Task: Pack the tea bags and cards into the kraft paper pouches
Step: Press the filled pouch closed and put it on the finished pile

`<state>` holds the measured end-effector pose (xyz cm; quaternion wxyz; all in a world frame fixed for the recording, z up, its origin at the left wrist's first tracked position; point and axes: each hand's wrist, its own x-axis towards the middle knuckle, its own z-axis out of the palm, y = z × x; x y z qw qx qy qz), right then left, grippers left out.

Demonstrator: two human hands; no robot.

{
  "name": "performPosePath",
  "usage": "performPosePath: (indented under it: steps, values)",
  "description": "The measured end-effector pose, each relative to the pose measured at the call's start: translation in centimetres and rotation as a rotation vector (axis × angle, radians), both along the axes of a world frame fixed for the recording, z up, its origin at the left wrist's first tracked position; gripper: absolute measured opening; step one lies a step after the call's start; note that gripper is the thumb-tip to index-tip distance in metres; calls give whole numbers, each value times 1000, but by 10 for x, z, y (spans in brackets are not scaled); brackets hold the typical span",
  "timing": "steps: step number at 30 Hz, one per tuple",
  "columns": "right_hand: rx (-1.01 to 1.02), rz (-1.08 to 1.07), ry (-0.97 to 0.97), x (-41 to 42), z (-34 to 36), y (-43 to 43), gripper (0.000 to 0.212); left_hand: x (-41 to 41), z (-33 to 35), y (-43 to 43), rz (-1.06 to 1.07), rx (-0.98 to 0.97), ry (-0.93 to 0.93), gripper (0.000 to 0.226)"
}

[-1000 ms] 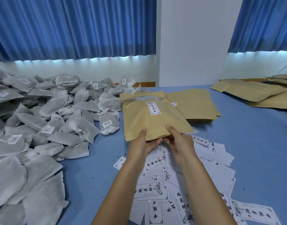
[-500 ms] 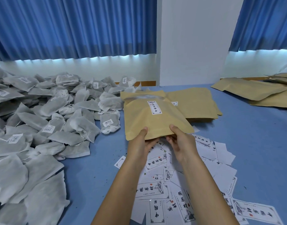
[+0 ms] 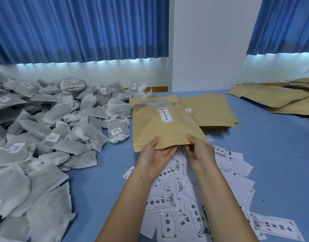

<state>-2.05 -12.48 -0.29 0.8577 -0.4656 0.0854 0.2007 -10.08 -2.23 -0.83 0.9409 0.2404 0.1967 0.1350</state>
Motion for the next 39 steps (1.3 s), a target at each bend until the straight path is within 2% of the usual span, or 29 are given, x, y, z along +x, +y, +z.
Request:
performPosePath:
  steps: [5, 8, 12, 16, 19, 23, 28, 32, 34, 36, 39]
  values:
    - [42, 61, -22, -3, -1, 3, 9, 3, -3, 2, 83, 87, 28, 14]
    - [38, 113, -35, -6, -2, 5, 11, 3, -4, 0, 49, 120, 31, 14]
    - [32, 78, -13, -4, -1, 4, 17, 3, -6, -2, 25, 129, 31, 16]
    - [55, 117, -23, -8, -2, 6, 14, 4, -5, -1, 38, 152, 34, 15]
    - [67, 155, -41, -12, -3, 9, 28, 4, -5, -3, 31, 172, 53, 18]
    - [35, 118, -56, -12, 0, 8, 18, 4, -6, -7, 42, 240, 120, 19]
    - [13, 47, -37, -1, 1, 1, 29, -7, -1, 12, 267, 428, 273, 15]
    - [64, 9, -25, 3, 1, -2, 13, -10, -1, 15, 216, 672, 376, 22]
    - [93, 6, -31, 2, 1, -3, 12, -8, -2, 11, 238, 704, 383, 27]
    - [62, 66, -62, -3, 2, -1, 9, -6, -3, 7, 265, 682, 362, 29]
    - [-52, 255, -122, -18, -2, 9, 16, -5, -3, -1, 257, 665, 323, 23]
